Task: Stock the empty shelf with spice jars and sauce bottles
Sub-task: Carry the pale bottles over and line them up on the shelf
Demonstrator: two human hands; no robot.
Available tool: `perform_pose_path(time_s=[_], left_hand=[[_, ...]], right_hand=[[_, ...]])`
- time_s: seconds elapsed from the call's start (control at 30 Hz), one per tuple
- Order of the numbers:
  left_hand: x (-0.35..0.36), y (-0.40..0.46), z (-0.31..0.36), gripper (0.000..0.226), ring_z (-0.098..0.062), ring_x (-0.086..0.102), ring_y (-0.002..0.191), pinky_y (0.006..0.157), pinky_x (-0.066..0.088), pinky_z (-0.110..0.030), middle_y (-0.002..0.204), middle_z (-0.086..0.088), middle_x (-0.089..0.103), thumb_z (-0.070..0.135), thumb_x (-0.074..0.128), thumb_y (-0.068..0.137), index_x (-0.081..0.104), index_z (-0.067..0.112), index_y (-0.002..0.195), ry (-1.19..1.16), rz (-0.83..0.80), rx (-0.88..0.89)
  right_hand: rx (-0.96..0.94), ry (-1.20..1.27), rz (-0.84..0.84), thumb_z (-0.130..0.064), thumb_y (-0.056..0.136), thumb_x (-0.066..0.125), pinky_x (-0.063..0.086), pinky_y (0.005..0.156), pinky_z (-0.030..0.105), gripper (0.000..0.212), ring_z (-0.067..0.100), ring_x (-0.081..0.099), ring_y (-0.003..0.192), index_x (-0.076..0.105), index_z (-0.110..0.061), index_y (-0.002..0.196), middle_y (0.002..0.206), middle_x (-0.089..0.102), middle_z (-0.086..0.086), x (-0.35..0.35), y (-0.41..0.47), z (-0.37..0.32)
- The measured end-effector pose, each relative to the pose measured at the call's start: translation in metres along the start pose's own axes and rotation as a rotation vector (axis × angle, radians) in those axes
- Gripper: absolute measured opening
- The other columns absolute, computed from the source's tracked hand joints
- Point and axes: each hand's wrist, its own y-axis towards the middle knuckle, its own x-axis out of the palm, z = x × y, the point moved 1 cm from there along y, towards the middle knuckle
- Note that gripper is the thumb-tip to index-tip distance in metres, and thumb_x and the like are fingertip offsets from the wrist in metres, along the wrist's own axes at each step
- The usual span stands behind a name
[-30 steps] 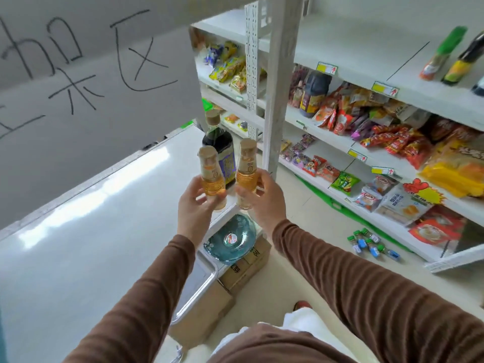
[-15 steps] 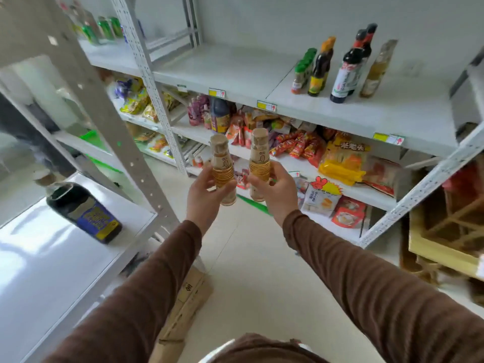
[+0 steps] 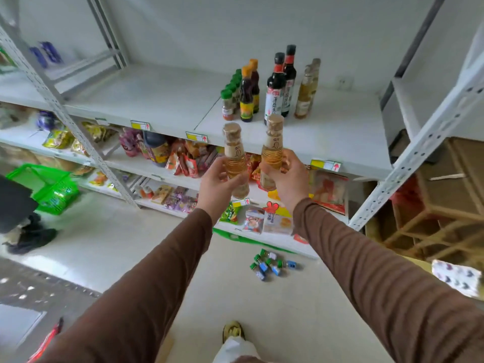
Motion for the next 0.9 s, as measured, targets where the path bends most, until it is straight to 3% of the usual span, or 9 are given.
perform_pose_path(time_s=[0.13, 0.27, 0.43, 0.53, 0.7, 0.8, 0.9], left_hand=[[0.03, 0.056, -0.003, 0.031, -0.004, 0.07, 0.089, 0.069, 0.053, -0.013, 0.099, 0.011, 0.076, 0.023, 0.081, 0.082, 0.067, 0.032, 0.109, -0.005, -0.07, 0.0], [0.061, 0.108, -0.012, 0.029, -0.014, 0.072, 0.096, 0.08, 0.058, -0.025, 0.098, 0.01, 0.076, 0.027, 0.082, 0.08, 0.067, 0.036, 0.103, 0.007, -0.126, -0.003], [0.106, 0.161, -0.02, 0.032, -0.017, 0.07, 0.101, 0.088, 0.058, -0.036, 0.099, 0.012, 0.076, 0.034, 0.081, 0.076, 0.067, 0.039, 0.104, 0.018, -0.171, -0.013], [0.135, 0.189, -0.025, 0.037, -0.016, 0.069, 0.102, 0.089, 0.058, -0.034, 0.102, 0.011, 0.076, 0.03, 0.082, 0.079, 0.066, 0.033, 0.112, 0.017, -0.178, -0.03], [0.178, 0.229, -0.037, 0.041, -0.003, 0.068, 0.092, 0.076, 0.053, -0.015, 0.097, 0.013, 0.075, 0.023, 0.083, 0.08, 0.066, 0.029, 0.117, 0.051, -0.127, -0.047], [0.198, 0.248, -0.044, 0.041, 0.001, 0.067, 0.088, 0.071, 0.05, -0.009, 0.093, 0.016, 0.075, 0.02, 0.083, 0.08, 0.066, 0.026, 0.117, 0.061, -0.083, -0.07], [0.211, 0.263, -0.052, 0.043, -0.007, 0.068, 0.094, 0.077, 0.053, -0.016, 0.097, 0.013, 0.075, 0.019, 0.083, 0.08, 0.065, 0.023, 0.119, 0.067, -0.057, -0.104]], right_hand=[[0.011, -0.032, 0.056, -0.041, 0.079, 0.081, 0.053, 0.085, 0.026, 0.035, -0.002, 0.066, 0.092, 0.064, -0.03, 0.108, 0.097, 0.072, -0.018, -0.011, 0.056, 0.012], [0.036, -0.025, 0.124, -0.037, 0.078, 0.081, 0.056, 0.087, 0.03, 0.031, -0.003, 0.065, 0.09, 0.064, -0.031, 0.104, 0.095, 0.072, -0.018, -0.021, 0.103, 0.023], [0.093, -0.043, 0.167, -0.036, 0.077, 0.081, 0.056, 0.09, 0.044, 0.034, 0.013, 0.067, 0.093, 0.064, -0.026, 0.104, 0.098, 0.072, -0.01, -0.039, 0.161, 0.044], [0.117, -0.057, 0.154, -0.035, 0.076, 0.082, 0.057, 0.086, 0.039, 0.034, 0.01, 0.066, 0.09, 0.062, -0.025, 0.103, 0.097, 0.071, -0.009, -0.05, 0.199, 0.057], [0.109, -0.075, 0.1, -0.039, 0.074, 0.083, 0.046, 0.067, 0.02, 0.033, -0.003, 0.062, 0.08, 0.057, -0.033, 0.092, 0.089, 0.068, -0.015, -0.065, 0.261, 0.078], [0.113, -0.069, 0.061, -0.04, 0.072, 0.083, 0.046, 0.065, 0.018, 0.032, -0.005, 0.063, 0.077, 0.057, -0.037, 0.09, 0.088, 0.07, -0.015, -0.069, 0.29, 0.088], [0.112, -0.078, 0.025, -0.041, 0.07, 0.082, 0.052, 0.07, 0.026, 0.031, 0.0, 0.066, 0.079, 0.056, -0.041, 0.086, 0.086, 0.07, -0.016, -0.068, 0.314, 0.096]])
